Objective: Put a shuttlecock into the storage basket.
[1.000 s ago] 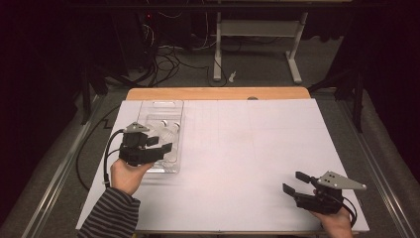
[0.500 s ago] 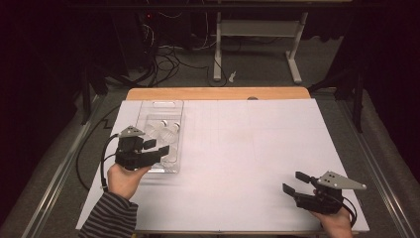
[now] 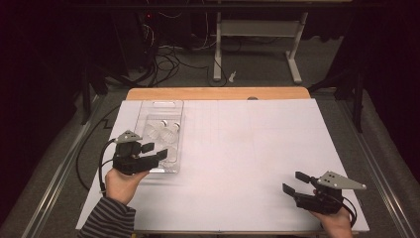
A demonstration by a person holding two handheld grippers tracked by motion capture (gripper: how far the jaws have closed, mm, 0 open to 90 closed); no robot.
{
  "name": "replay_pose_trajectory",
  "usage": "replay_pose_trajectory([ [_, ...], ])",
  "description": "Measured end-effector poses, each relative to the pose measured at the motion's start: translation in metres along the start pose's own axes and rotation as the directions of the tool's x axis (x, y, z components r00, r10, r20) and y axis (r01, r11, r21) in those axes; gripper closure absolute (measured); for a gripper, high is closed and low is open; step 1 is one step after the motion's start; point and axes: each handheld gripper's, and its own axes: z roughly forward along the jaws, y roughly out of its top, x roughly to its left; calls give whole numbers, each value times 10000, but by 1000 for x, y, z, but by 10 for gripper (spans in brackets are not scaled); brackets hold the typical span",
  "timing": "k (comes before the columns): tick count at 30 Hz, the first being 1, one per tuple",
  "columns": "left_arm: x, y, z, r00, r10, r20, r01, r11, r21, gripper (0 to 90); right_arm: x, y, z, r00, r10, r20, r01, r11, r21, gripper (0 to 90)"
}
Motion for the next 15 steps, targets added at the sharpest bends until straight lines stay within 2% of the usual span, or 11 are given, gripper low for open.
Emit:
replay_pose_trajectory([
  [15,-4,-9,-1,10000,4,68,-3,10000,-80,417,0,0,0,10000,3,10,-3,10000,-1,316],
])
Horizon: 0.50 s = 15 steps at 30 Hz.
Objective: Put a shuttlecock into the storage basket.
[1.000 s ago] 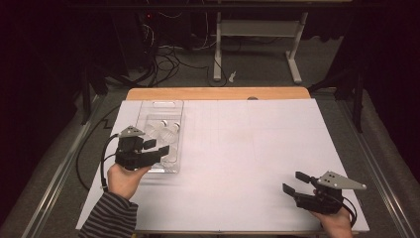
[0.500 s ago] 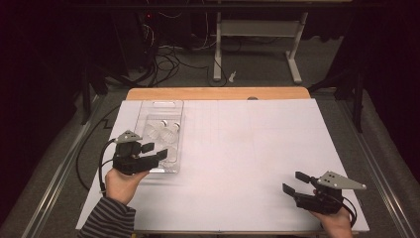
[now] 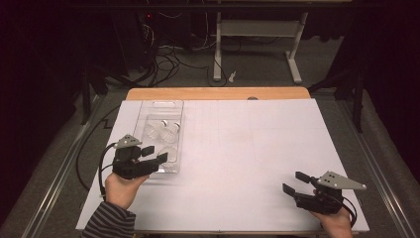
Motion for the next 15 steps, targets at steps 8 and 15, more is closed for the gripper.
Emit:
replay_pose_trajectory([
  [8,0,-5,-1,9999,-100,31,100,9999,-61,415,0,0,0,10000,-19,-4,19,10000,5,316],
  [15,0,-9,-2,9998,-177,42,178,9997,-167,413,0,0,0,10000,-15,-3,15,10000,6,317],
])
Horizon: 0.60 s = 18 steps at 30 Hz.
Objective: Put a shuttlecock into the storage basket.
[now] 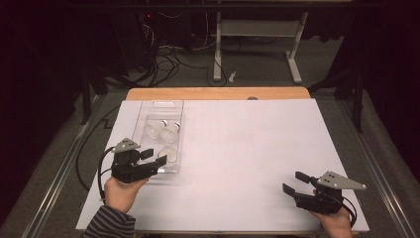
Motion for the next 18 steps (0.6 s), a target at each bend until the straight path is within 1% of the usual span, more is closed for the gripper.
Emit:
replay_pose_trajectory([
  [10,1,-6,0,9999,-120,78,120,9999,-41,413,0,0,0,10000,19,-4,-19,10000,0,316],
  [18,0,-10,-1,9999,-140,85,141,9997,-184,413,0,0,0,10000,13,-8,-13,10000,-2,316],
])
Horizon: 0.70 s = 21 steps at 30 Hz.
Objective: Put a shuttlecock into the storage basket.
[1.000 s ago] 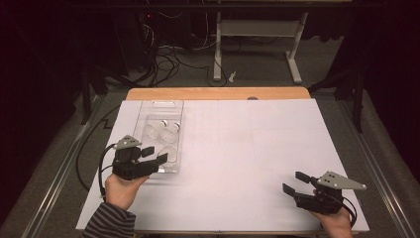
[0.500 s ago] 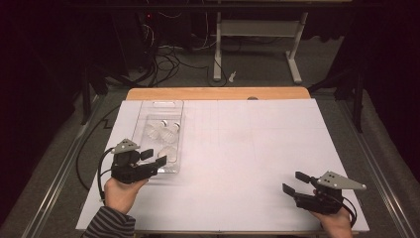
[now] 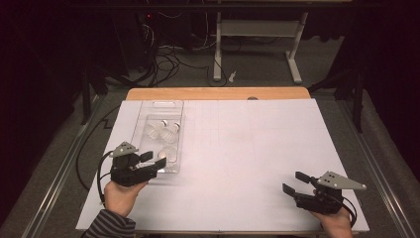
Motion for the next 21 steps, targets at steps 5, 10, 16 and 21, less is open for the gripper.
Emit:
replay_pose_trajectory([
  [5,0,-3,1,10000,-47,63,47,10000,6,411,0,0,0,10000,2,1,-2,10000,15,316],
  [10,0,-7,2,10000,-74,63,74,10000,-10,412,0,0,0,10000,9,8,-9,10000,8,316],
  [16,-2,-12,4,10000,84,-44,-85,10000,-13,411,0,0,0,10000,-3,10,3,10000,12,316],
  [21,-2,-16,4,10000,-21,-52,20,9999,-153,411,0,0,0,10000,-9,18,9,10000,10,316],
])
